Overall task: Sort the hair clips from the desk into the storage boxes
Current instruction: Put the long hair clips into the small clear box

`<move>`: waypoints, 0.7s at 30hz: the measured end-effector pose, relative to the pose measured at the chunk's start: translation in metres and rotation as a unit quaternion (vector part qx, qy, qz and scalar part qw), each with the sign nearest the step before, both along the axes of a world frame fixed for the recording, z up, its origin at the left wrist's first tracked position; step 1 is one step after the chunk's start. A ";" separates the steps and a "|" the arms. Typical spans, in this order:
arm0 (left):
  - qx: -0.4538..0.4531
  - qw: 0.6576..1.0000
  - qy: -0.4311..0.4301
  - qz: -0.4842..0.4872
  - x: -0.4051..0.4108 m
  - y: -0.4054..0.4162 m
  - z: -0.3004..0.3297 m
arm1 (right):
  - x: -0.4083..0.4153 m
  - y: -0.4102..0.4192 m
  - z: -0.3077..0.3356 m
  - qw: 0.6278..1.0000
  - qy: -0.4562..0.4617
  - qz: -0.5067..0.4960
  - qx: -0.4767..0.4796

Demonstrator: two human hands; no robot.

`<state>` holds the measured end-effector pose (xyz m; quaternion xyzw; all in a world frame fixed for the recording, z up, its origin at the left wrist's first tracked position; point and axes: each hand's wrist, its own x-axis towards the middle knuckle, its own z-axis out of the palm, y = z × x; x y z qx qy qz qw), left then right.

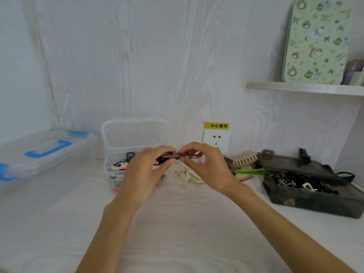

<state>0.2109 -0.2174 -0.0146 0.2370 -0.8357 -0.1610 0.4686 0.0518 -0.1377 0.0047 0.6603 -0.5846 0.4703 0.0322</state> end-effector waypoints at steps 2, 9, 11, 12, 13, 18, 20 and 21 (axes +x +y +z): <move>-0.036 0.996 0.025 0.075 0.010 -0.013 0.002 | 0.020 -0.027 0.007 0.998 0.057 -0.011 -0.020; 0.000 0.954 -0.098 0.284 0.019 -0.036 -0.019 | 0.050 -0.062 -0.013 0.994 0.099 0.010 0.055; -0.018 0.951 -0.077 0.297 0.017 -0.032 -0.016 | 0.039 -0.048 -0.015 0.994 0.101 -0.004 0.029; -0.032 0.953 -0.060 0.296 0.015 -0.029 -0.013 | 0.030 -0.039 -0.015 0.994 0.106 -0.018 0.019; -0.043 0.955 -0.047 0.289 0.011 -0.025 -0.011 | 0.018 -0.030 -0.015 0.993 0.113 -0.037 0.019; -0.128 0.973 -0.067 0.178 -0.022 0.010 -0.007 | -0.054 0.024 -0.006 0.960 0.136 -0.209 0.124; -0.181 0.971 -0.107 0.112 -0.044 0.025 -0.011 | -0.072 0.043 -0.004 0.915 0.169 -0.278 0.237; -0.212 0.966 -0.126 0.080 -0.057 0.031 -0.013 | -0.075 0.049 -0.007 0.888 0.186 -0.298 0.298</move>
